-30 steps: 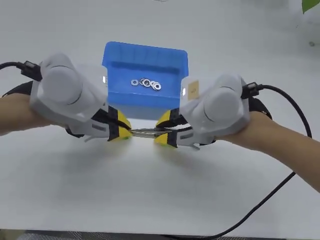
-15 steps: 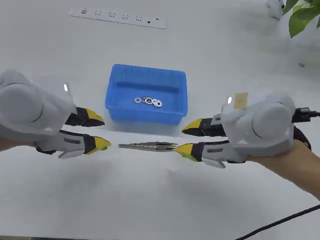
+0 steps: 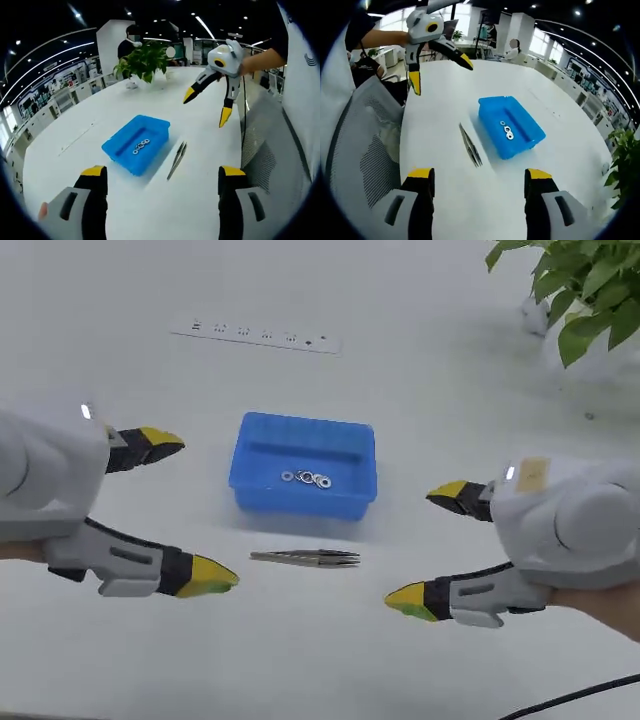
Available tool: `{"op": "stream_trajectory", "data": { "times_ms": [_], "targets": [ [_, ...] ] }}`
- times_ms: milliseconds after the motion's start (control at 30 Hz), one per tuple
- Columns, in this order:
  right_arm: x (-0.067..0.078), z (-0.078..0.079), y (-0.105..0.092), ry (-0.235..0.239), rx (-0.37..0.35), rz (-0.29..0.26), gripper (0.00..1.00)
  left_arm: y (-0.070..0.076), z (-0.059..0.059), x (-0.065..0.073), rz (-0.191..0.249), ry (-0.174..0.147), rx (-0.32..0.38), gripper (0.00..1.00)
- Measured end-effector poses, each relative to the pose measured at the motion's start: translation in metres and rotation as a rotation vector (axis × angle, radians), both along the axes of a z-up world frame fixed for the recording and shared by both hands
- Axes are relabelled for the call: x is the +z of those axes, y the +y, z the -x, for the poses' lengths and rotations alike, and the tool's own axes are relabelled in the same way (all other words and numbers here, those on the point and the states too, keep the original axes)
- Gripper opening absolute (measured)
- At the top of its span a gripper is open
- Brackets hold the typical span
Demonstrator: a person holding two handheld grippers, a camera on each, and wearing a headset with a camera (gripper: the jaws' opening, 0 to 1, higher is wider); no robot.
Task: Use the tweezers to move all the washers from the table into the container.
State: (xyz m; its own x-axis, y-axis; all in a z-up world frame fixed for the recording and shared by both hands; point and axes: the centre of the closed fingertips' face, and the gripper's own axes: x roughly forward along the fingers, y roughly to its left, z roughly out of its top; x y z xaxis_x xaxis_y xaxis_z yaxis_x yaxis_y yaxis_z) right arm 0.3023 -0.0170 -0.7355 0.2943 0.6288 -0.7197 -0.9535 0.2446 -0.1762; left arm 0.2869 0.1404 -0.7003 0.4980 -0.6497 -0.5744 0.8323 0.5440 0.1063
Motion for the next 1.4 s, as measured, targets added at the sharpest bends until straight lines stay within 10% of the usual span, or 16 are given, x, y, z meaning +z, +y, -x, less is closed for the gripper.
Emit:
{"op": "stream_trajectory", "data": {
  "times_ms": [200, 733, 833, 1400],
  "targets": [
    [0.023, -0.003, 0.007, -0.053, -0.04, -0.059, 0.98, 0.013, 0.004, -0.005, -0.087, 0.004, 0.068, 1.0],
    [0.04, 0.006, -0.007, -0.091, -0.028, -0.039, 1.0, 0.002, 0.006, 0.03, -0.037, -0.062, 0.084, 1.0],
    [0.045, 0.012, 0.0, -0.026, -0.052, -0.089, 1.0, 0.005, 0.012, 0.026, -0.057, -0.04, 0.075, 1.0],
    [0.042, 0.012, 0.0, -0.023, -0.034, -0.05, 1.0, 0.007, 0.03, 0.013, -0.059, -0.002, 0.103, 1.0]
  ]
}}
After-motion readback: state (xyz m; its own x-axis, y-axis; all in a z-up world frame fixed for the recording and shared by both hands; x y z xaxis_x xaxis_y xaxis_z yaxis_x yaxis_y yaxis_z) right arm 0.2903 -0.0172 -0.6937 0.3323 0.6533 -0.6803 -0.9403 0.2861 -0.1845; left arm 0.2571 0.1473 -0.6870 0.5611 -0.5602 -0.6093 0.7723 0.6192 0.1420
